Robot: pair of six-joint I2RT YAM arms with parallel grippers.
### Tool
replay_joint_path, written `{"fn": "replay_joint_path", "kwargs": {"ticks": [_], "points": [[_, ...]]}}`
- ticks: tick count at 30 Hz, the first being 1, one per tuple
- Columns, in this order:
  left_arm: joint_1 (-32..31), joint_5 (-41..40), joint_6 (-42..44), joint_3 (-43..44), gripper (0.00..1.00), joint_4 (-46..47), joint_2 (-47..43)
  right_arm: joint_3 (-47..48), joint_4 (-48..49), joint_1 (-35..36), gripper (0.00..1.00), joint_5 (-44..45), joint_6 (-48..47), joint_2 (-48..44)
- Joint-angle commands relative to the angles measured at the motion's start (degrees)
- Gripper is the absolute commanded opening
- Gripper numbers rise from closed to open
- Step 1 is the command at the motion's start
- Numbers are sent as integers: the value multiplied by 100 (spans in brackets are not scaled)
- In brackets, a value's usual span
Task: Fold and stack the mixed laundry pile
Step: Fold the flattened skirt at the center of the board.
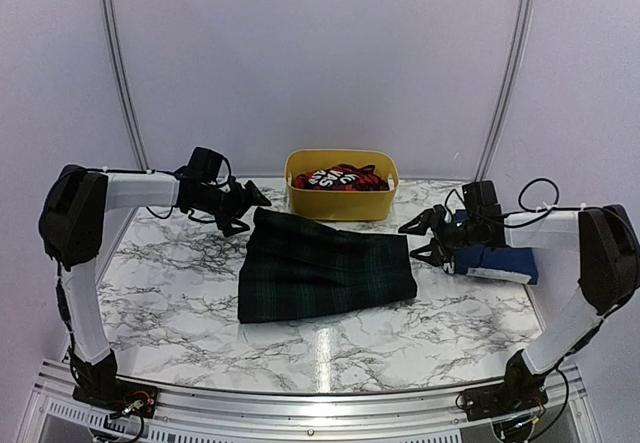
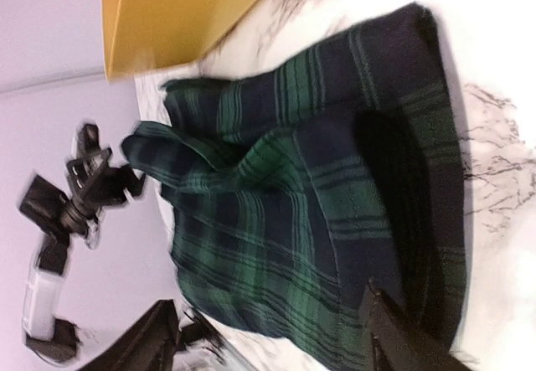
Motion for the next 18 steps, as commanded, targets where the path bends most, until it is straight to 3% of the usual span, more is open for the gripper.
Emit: {"fn": "replay_joint_path", "kwargs": {"ticks": [1, 4, 9, 13, 18], "points": [[399, -15, -604, -786, 99, 1669, -668, -38, 1461, -109, 78, 361, 598, -658], [444, -365, -32, -834, 99, 1243, -1107, 66, 860, -118, 79, 448, 48, -833], [212, -241, 909, -856, 99, 448, -1664, 849, -250, -66, 76, 579, -1737, -504], [-567, -79, 1476, -818, 99, -169, -1716, 1865, -995, 250, 66, 547, -2833, 545], [-1611, -174, 1475, -961, 99, -352, -1297, 2698, -1500, 860, 63, 638, -3555, 1640]]}}
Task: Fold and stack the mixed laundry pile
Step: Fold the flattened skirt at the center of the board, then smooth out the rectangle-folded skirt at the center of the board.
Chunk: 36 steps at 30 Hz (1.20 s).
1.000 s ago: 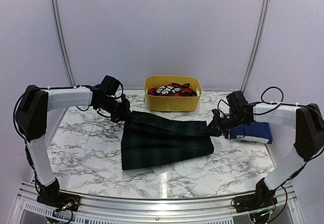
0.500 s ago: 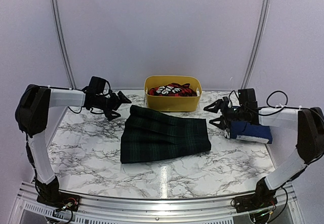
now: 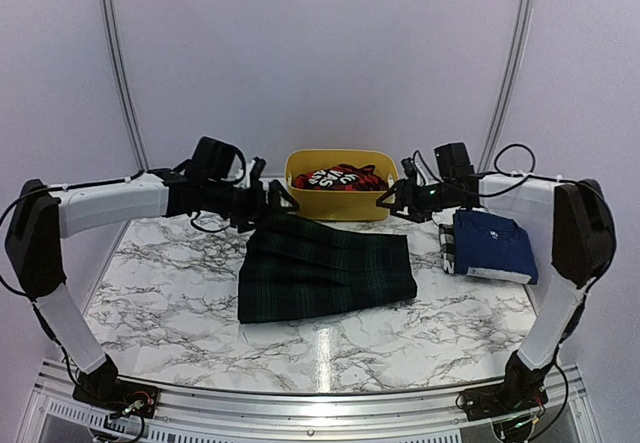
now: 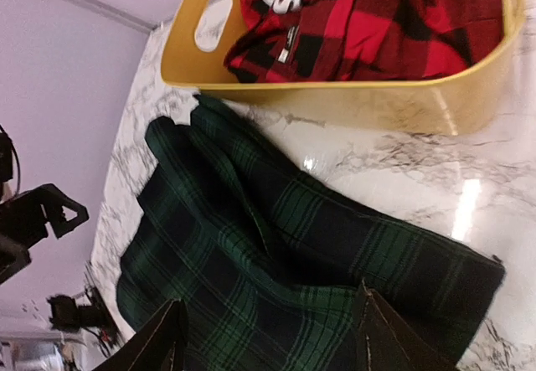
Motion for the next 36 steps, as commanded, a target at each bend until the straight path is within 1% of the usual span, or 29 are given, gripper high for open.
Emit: {"fn": "replay_joint_path", "kwargs": {"ticks": [1, 5, 7, 10, 13, 15, 18, 20, 22, 25, 27, 29, 32, 33, 36], "points": [[-793, -27, 283, -159, 99, -615, 516, 536, -938, 567, 63, 147, -1162, 781], [-1103, -358, 119, -281, 99, -707, 935, 489, -1224, 834, 61, 506, -1511, 1232], [-1094, -580, 60, -400, 99, -778, 1078, 262, -1249, 912, 61, 619, -1613, 1288], [-999, -998, 232, -377, 99, -1149, 1309, -269, -1230, 1103, 60, 624, -1577, 1155], [-741, -1376, 508, -299, 99, -1471, 1485, -770, -1080, 1558, 60, 368, -1297, 832], [-416, -1549, 714, -248, 99, -1613, 1567, -1037, -886, 2071, 61, 10, -952, 585], [117, -1710, 1065, 91, 99, -1770, 1676, -1151, -510, 2531, 62, -606, -424, 204], [307, -1799, 1329, 523, 99, -1967, 1714, -1099, -233, 2580, 63, -1026, -118, -146], [310, -1862, 1551, 894, 99, -2220, 1562, -972, -316, 2409, 64, -945, 1, -549], [214, -1938, 1491, 945, 99, -2422, 1036, -1057, -541, 1933, 64, -642, 163, -1105], [85, -1996, 1258, 688, 99, -2465, 519, -1307, -755, 1649, 63, -335, 185, -1350], [-150, -2041, 926, 356, 99, -2461, 11, -1636, -889, 1485, 62, -206, 150, -1373], [-750, -2108, 359, -26, 99, -2459, -532, -1902, -703, 1513, 59, -327, 265, -1173], [-948, -2139, 28, -174, 99, -2454, -651, -1977, -562, 1579, 59, -392, 366, -1108], [-1453, -2206, -795, -399, 99, -2472, -716, -2055, -261, 1786, 58, -390, 482, -846]]}}
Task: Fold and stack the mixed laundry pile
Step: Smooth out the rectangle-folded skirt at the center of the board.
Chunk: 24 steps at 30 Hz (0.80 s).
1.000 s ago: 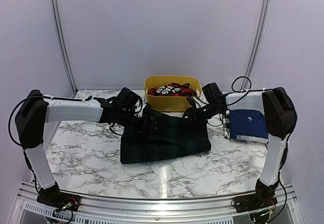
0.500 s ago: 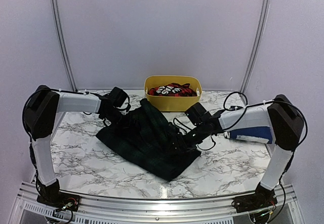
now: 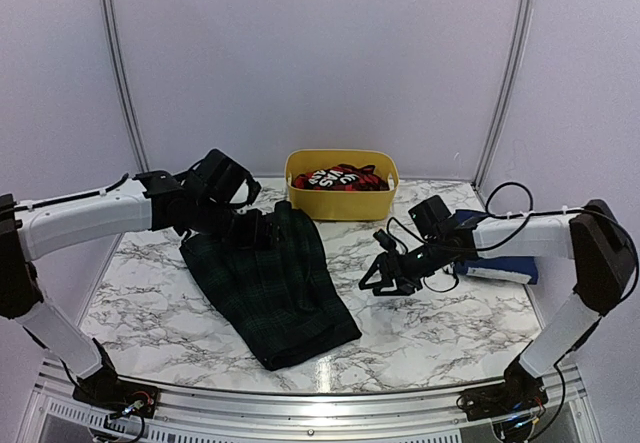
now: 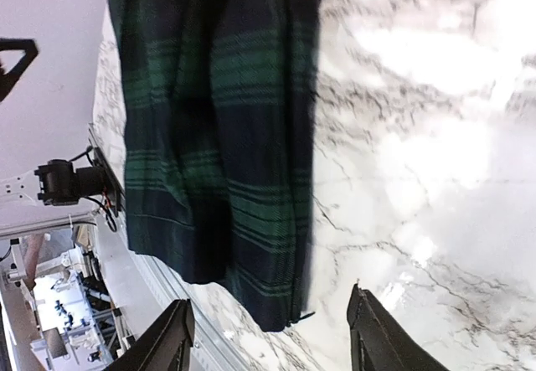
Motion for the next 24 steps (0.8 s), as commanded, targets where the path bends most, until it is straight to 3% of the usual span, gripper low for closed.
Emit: {"fn": "replay_joint_path", "kwargs": {"ticks": [1, 6, 16, 19, 24], "points": [[-621, -137, -1345, -434, 99, -306, 19, -88, 335, 313, 58, 7, 280, 400], [-1222, -328, -1640, -326, 98, -307, 492, 59, 536, 550, 58, 198, 212, 997], [-1643, -482, -1769, 543, 80, -296, 1688, 459, 636, 647, 52, 144, -94, 1904], [-1665, -427, -1799, 690, 71, -299, 2026, 427, 748, 696, 46, 27, -49, 1994], [-1685, -384, -1864, 625, 43, -298, 2137, 202, 1100, 756, 25, -175, 179, 1962]]}}
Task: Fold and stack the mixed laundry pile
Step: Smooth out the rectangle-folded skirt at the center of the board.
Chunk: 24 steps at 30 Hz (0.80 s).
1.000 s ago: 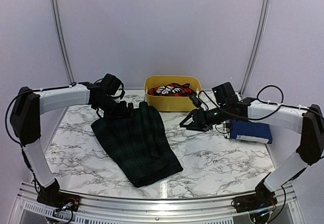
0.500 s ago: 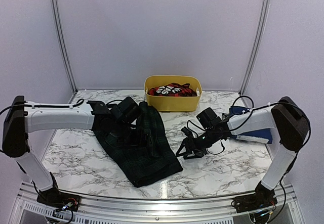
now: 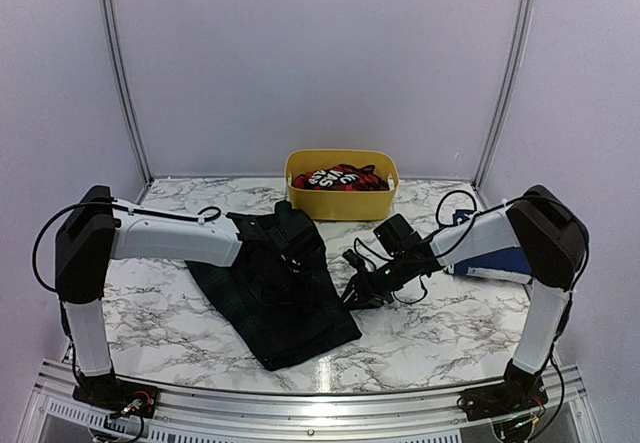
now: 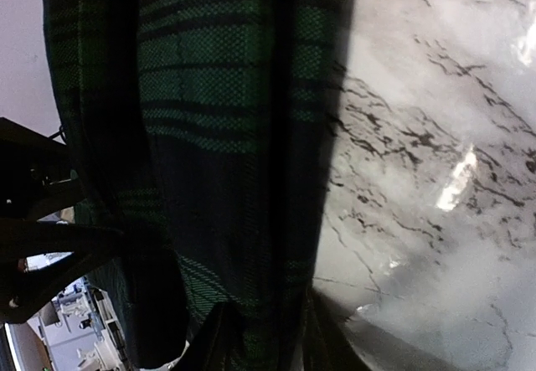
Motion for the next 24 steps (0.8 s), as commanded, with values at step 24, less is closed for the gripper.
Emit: {"fn": "replay_joint_path", "kwargs": {"ticks": [24], "points": [[-386, 995, -37, 707, 0, 64, -30, -610, 1092, 397, 0, -337, 667, -129]]}}
